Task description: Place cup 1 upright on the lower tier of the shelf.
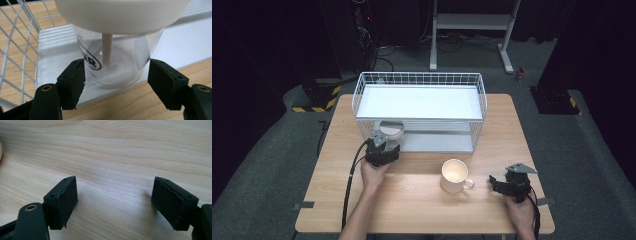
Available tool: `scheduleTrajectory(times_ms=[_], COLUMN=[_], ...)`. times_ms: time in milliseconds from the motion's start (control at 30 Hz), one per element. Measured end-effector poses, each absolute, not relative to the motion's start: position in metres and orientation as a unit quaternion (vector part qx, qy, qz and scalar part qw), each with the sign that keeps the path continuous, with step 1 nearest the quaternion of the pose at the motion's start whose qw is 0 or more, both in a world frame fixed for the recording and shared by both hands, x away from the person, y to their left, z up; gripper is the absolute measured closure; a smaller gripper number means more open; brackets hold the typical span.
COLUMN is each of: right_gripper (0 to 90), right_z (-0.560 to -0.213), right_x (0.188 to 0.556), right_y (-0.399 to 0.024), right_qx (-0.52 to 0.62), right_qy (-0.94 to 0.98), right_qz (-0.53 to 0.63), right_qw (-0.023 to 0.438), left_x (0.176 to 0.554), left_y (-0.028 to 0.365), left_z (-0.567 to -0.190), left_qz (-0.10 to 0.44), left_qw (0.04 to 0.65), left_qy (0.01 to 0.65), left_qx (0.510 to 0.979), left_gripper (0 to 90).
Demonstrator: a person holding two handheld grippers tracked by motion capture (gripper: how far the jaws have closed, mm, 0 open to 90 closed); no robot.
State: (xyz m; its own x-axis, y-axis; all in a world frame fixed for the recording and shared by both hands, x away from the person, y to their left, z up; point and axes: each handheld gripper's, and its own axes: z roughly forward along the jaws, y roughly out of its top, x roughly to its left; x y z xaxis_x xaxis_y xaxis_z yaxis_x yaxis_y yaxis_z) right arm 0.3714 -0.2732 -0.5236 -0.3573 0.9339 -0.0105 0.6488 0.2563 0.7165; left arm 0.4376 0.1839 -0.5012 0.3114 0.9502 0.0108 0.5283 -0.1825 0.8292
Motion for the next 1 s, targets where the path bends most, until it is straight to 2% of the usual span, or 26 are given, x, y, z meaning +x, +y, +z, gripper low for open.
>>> scheduleTrajectory(times_ms=[1000], right_gripper=[20.9], right_z=[-0.524], right_x=[0.371], right_y=[-0.273], right_qx=[0.520], right_qy=[0.760], right_qz=[0.317], right_qw=[0.225], left_x=[0.474], left_y=[0.171], left_z=[-0.503], left_qz=[0.274], left_qw=[0.360], left_qy=[0.528], left_qx=[0.719], left_gripper=[38.1])
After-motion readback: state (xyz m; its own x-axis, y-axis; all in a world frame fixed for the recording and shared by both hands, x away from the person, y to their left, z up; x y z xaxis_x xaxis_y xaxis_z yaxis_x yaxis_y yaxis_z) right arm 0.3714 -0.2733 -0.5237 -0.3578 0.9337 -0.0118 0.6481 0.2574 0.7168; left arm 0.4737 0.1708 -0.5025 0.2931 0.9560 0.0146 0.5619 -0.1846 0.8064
